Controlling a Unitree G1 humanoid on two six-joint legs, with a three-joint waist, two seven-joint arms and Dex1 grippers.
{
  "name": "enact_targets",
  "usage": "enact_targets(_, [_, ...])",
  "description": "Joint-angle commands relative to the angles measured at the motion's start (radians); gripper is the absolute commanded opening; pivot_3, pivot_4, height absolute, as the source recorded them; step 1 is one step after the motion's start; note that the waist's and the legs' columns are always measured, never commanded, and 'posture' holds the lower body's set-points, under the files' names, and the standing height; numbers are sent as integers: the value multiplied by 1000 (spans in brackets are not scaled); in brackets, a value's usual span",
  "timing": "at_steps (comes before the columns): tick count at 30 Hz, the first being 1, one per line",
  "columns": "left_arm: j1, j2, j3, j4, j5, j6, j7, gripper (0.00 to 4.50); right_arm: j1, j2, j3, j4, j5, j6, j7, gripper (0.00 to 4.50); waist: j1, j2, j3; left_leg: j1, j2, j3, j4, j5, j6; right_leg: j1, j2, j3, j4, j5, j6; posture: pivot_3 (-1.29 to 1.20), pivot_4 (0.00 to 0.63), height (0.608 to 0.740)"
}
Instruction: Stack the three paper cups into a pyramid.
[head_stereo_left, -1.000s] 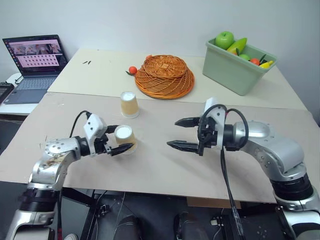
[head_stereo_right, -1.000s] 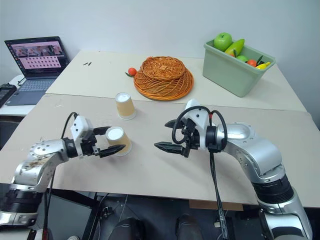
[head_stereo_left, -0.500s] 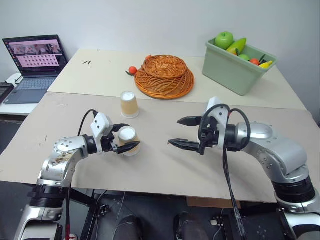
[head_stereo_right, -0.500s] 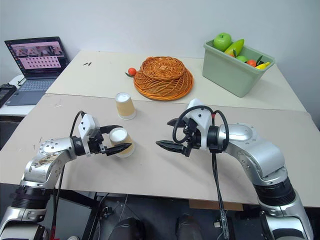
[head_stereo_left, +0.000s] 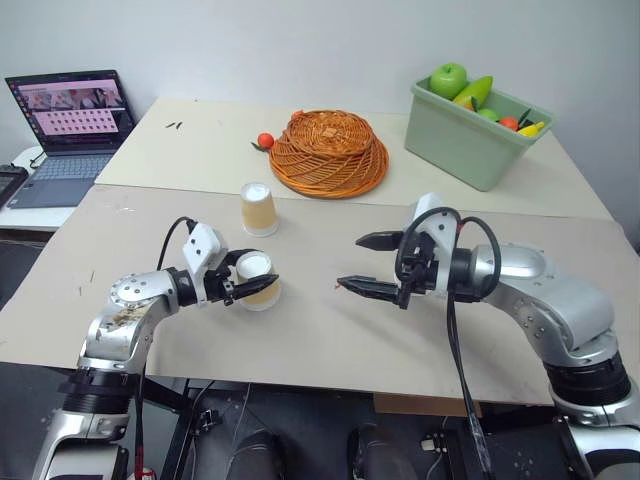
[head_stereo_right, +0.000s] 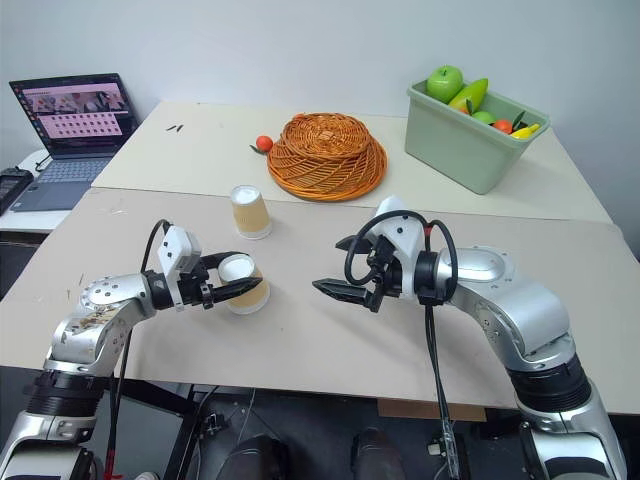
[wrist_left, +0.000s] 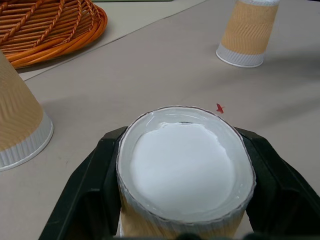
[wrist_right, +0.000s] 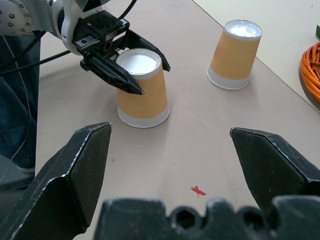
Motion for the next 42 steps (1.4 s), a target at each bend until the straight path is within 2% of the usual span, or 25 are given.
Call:
enact_targets(1, [-85, -41, -20, -8, -1, -11, 5, 2595, -4, -6, -43, -8, -8, -5, -15, 4500, 3, 0, 0, -1, 0, 0, 1, 0, 0, 0, 0, 0, 0, 0, 0, 0, 150, 693])
enact_targets(5, [-201, -162, -90, 60, 26, -35, 22, 2595, -7, 8, -48, 6, -19, -13, -38, 4500, 19, 0, 0, -3, 0, -3, 6, -1, 1, 1, 0, -4, 1, 0, 0, 0, 150, 693])
enact_targets(10, [-255, -270, -156, 165, 82, -85, 24, 2595, -6, 31, -58, -3, -21, -7, -80, 4500, 16, 0, 0, -5, 0, -4, 7, -1, 2, 1, 0, -5, 1, 0, 1, 0, 150, 693])
enact_targets(19, [-232, -299, -213, 235, 136, -134, -15, 2595, 5, 37, -89, -35, -4, 17, -131, 4500, 12, 0, 0, -5, 0, -5, 8, -1, 2, 1, 0, -5, 1, 0, 1, 0, 150, 693])
enact_targets(20, [-231, -298, -208, 234, 132, -135, -18, 3612, 7, 37, -94, -36, -3, 18, -135, 4500, 12, 0, 0, -5, 0, -6, 8, -1, 2, 1, 0, -5, 1, 0, 1, 0, 150, 693])
enact_targets(22, [-235, -298, -194, 227, 129, -138, -9, 4331, 10, 36, -100, -36, -2, 19, -139, 4500, 12, 0, 0, -5, 0, -6, 8, -1, 2, 1, 0, -5, 1, 0, 1, 0, 150, 693])
enact_targets(23, [-240, -298, -185, 220, 126, -140, -3, 4480, 10, 37, -101, -34, -1, 19, -140, 4500, 12, 0, 0, -5, 0, -6, 8, -1, 2, 1, 0, -5, 1, 0, 1, 0, 150, 693])
enact_targets(31, [-241, -237, -64, -7, 3, 12, 37, 4480, 7, 47, -95, -11, -8, 9, -133, 4500, 12, 0, 0, -9, 0, -11, 9, -1, 2, 0, -1, -8, 0, 0, 1, 0, 150, 693])
enact_targets(34, [-211, -178, 56, -174, -123, 182, 111, 4480, 6, 45, -91, 3, -15, -1, -121, 4500, 8, 0, 0, -9, 0, -13, 9, -1, 2, 0, -1, -9, 0, 0, 1, 0, 150, 693])
enact_targets(36, [-191, -176, 165, -239, -204, 285, 228, 4480, 4, 46, -89, 16, -21, -10, -114, 4500, 8, 0, 0, -9, 0, -18, 9, -1, 2, 0, -1, -9, 0, 0, 1, 0, 150, 693])
enact_targets(38, [-165, -206, 222, -247, -171, 303, 373, 4480, 2, 49, -86, 30, -28, -19, -107, 4500, 8, 0, 0, -9, 0, -20, 9, -1, 2, 1, -1, -9, 0, 0, 1, 0, 150, 693])
enact_targets(42, [-103, -243, 213, -218, -14, 231, 563, 4480, -11, 57, -79, 55, -40, -33, -95, 4500, 12, 0, 0, -7, -2, -22, 9, -1, 2, 4, -2, -10, 0, 1, 1, 0, 150, 693])
